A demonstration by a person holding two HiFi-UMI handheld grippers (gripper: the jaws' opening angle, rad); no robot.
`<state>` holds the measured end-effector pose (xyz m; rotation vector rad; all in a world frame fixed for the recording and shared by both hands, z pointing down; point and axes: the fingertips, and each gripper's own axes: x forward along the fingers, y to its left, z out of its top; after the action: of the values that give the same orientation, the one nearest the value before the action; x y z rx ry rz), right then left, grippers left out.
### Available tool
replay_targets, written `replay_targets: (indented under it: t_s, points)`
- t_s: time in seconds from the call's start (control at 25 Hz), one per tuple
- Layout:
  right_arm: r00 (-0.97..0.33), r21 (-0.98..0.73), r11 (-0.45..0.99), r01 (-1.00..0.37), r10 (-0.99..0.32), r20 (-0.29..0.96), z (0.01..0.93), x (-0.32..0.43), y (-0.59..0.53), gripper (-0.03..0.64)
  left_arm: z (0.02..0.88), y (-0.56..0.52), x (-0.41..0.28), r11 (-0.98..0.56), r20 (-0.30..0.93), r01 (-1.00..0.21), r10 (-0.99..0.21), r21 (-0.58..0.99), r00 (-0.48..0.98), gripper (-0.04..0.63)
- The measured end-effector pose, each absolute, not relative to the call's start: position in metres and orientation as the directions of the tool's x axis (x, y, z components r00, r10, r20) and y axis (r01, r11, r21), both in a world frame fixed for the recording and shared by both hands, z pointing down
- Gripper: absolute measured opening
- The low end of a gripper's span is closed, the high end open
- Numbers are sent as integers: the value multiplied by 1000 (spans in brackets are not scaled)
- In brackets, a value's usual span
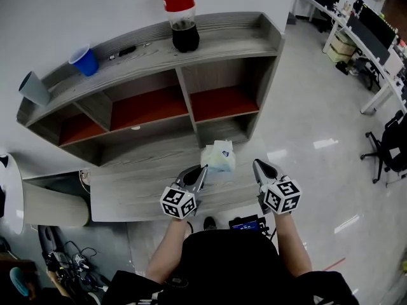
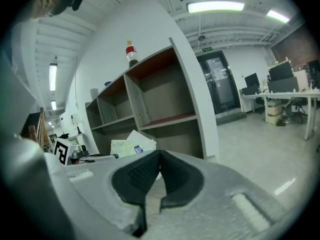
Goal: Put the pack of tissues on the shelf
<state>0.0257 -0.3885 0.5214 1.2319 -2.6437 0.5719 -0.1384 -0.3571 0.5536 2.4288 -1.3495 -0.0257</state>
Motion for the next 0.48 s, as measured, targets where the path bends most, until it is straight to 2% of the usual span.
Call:
replay_targets:
  t_s: [0.48]
  points:
    - [-671, -293, 605, -741, -678, 298, 524, 38, -388, 0, 558, -350, -124, -447, 179, -837, -838, 315, 515, 9]
